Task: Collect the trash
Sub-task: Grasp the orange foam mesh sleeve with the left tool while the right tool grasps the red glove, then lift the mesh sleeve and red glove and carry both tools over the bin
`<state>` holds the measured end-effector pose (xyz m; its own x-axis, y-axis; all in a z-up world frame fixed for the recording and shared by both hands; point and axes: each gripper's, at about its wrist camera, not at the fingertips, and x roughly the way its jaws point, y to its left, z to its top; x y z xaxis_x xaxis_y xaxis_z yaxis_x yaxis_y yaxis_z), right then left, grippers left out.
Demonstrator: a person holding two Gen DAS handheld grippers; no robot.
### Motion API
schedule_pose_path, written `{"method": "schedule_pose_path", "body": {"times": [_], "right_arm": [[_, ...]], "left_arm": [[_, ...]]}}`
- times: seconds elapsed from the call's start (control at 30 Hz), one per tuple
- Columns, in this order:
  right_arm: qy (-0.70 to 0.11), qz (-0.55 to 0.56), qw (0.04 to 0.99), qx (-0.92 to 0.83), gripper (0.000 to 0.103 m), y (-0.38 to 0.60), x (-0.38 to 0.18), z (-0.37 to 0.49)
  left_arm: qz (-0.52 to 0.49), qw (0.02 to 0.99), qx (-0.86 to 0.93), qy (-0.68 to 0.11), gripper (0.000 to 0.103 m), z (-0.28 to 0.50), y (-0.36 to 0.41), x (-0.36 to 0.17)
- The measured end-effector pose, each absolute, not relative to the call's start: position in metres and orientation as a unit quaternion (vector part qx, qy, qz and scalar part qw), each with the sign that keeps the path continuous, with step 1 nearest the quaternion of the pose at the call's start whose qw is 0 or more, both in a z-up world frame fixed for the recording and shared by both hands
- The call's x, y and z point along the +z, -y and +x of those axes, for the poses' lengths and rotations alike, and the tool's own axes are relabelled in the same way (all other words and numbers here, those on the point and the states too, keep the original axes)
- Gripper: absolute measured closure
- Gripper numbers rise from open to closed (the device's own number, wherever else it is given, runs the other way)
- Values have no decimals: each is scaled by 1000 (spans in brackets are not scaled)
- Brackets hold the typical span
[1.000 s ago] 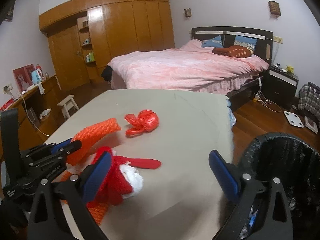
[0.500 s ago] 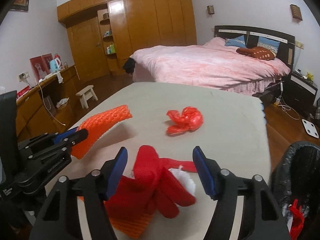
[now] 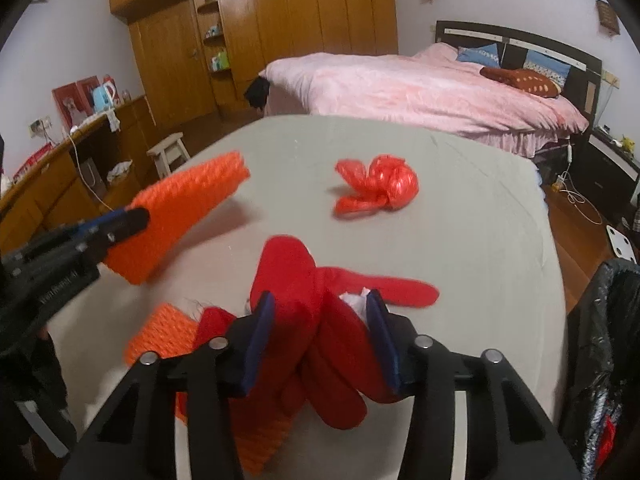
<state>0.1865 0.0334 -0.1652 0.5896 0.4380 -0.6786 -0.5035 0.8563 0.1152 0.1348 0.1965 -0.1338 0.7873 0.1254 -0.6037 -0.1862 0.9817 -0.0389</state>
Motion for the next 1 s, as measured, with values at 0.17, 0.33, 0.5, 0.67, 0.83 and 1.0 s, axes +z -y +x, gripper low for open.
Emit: {"method": "schedule_pose_path", "body": {"times": [0.17,0.33,0.5,0.67,0.83,1.0], "right_arm": [[-369,-46,880,296,97,-34,-158,184],[-352,-25,885,305,100,-25,-139,180],[-326,-20,893,311,100,-16,-114,176],[-322,-8,897,302,100,-6,-108,176],[-342,-13,890,300,99,-6,-118,181],[-362,-24,882,302,81,-15,-135,184]], "left_arm": [[-47,945,78,-315,89,134,-197,-133],[-47,946,75,-311,89,132,-199,-131],[-48,950,68,-302,89,129,-194,-122],[-49,951,63,-299,89,127,-189,-117],[-44,950,58,-302,89,127,-184,-120],[-38,948,60,-309,89,128,-184,-125]]}}
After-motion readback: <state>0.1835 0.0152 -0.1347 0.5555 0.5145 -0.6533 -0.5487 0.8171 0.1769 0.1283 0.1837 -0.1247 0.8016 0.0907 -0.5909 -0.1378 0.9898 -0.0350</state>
